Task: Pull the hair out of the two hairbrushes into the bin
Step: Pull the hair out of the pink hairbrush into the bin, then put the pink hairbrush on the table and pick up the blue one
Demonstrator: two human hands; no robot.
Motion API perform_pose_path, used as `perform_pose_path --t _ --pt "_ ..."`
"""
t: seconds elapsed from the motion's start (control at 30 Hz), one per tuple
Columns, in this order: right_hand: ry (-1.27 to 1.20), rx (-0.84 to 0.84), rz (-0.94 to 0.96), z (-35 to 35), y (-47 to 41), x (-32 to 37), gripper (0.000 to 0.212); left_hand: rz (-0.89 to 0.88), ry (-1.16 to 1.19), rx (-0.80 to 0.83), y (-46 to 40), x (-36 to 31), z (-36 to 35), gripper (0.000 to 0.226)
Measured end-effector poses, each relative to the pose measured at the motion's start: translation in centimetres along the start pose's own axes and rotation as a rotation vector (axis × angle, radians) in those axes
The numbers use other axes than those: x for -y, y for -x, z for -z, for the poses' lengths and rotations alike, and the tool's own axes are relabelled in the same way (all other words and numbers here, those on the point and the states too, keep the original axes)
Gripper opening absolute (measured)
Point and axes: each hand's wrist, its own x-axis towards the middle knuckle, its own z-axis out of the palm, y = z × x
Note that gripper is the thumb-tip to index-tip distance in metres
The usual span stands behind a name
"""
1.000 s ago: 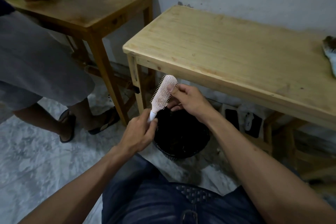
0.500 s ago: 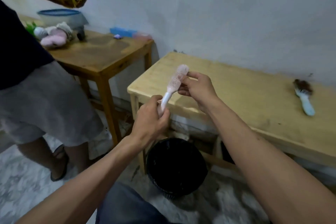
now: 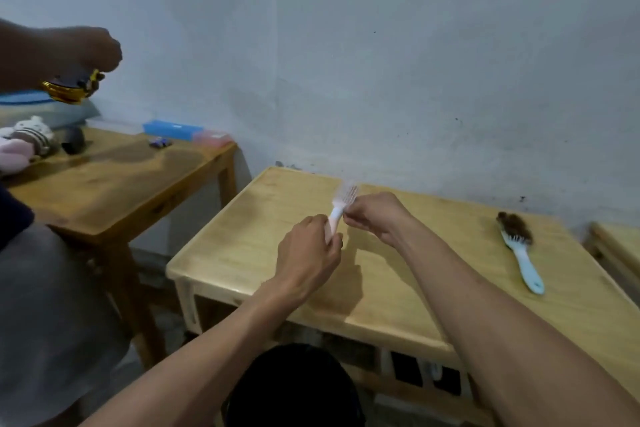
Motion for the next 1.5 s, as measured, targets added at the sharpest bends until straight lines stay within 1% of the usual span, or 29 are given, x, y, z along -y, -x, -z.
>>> perform_pose_path --t 0.1,0.2,0.27,0.37,0.47,0.6,0.77,0.93,1.07,1.13,1.23,1.3,1.37,1.4,1.43,1.5 --pt "-0.01 -0.017 -0.058 0.0 -2.8 0.1 0.013 0.028 -0.016 0.048 -2.3 0.4 -1.9 0.023" --pt "0.01 -0.029 -0.091 -0.1 -6.0 -0.1 0.026 0.054 -0.026 0.113 -4.7 1.4 -3.5 0.023" --pt "0.084 -0.09 -0.092 -0.3 -8.3 -0.4 0.031 0.054 -0.04 0.156 -6.1 2.0 -4.5 0.022" --pt "0.12 -0.177 -0.108 -0.8 -11.1 -0.3 0.028 0.052 -0.051 0.188 -7.9 2.8 -5.8 0.024" --pt "0.126 -0.207 -0.111 -1.2 -13.1 0.3 0.021 0.063 -0.063 0.195 -9.7 3.2 -6.9 0.027" --pt "0.212 -0.238 -0.086 -1.3 -15.1 0.5 0.018 0.047 -0.133 0.191 -11.7 3.3 -8.0 0.032" --pt "0.361 -0.247 -0.063 -1.3 -16.4 -0.2 0.025 0.057 -0.18 0.239 -11.9 3.3 -9.8 0.038" --pt "0.506 -0.281 -0.014 -1.3 -16.5 -0.7 0.025 0.032 -0.182 0.226 -11.6 3.5 -10.2 0.041" --pt "0.499 -0.266 -0.012 -1.1 -16.4 -0.7 0.023 0.028 -0.183 0.233 -11.5 3.5 -10.1 0.041" --pt "0.48 -0.251 -0.018 -0.7 -16.2 -0.5 0.029 0.031 -0.166 0.236 -11.4 3.4 -10.0 0.043" --pt "0.462 -0.242 -0.018 0.7 -15.4 0.0 0.04 0.029 -0.156 0.22 -11.2 3.1 -9.7 0.053" --pt "0.464 -0.239 -0.004 2.5 -14.6 0.6 0.044 0.0 -0.192 0.165 -10.9 2.5 -9.7 0.055" --pt "0.507 -0.229 0.029 4.8 -13.5 1.7 0.038 -0.033 -0.196 0.1 -10.6 1.4 -10.0 0.053" --pt "0.537 -0.226 0.049 6.3 -12.8 2.3 0.033 -0.052 -0.184 0.093 -10.4 0.5 -10.2 0.052" --pt "0.572 -0.232 0.074 8.2 -12.0 3.0 0.032 -0.078 -0.161 0.109 -10.1 -1.1 -10.7 0.052" --pt "0.692 -0.259 0.094 12.2 -10.6 4.4 0.038 -0.137 -0.089 0.178 -9.5 -4.6 -11.7 0.053"
